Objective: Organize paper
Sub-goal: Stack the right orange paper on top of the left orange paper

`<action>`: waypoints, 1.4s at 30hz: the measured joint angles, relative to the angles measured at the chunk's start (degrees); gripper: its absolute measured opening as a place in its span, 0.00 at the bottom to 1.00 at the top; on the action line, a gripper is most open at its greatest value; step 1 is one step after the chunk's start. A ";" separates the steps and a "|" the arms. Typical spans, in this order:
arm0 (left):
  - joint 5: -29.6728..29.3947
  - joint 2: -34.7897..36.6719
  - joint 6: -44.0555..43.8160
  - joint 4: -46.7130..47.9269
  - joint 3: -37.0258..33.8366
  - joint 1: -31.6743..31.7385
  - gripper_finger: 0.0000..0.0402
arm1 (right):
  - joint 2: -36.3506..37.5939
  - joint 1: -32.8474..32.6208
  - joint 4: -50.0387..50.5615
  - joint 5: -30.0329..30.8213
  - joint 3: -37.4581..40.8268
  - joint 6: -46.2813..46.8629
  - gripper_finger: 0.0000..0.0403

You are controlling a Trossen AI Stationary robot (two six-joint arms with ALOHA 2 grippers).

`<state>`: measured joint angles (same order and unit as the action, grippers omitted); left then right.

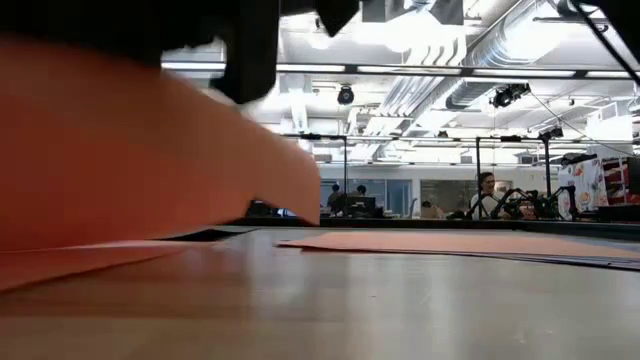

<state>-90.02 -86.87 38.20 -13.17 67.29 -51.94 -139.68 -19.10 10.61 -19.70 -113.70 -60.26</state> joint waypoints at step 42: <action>0.00 -0.02 -5.40 -0.48 0.00 0.22 0.00 | -1.42 -1.61 13.16 5.91 -2.65 17.43 0.49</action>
<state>-90.02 -86.89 32.79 -13.65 67.29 -51.72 -141.10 -20.70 23.77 -13.79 -116.36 -42.83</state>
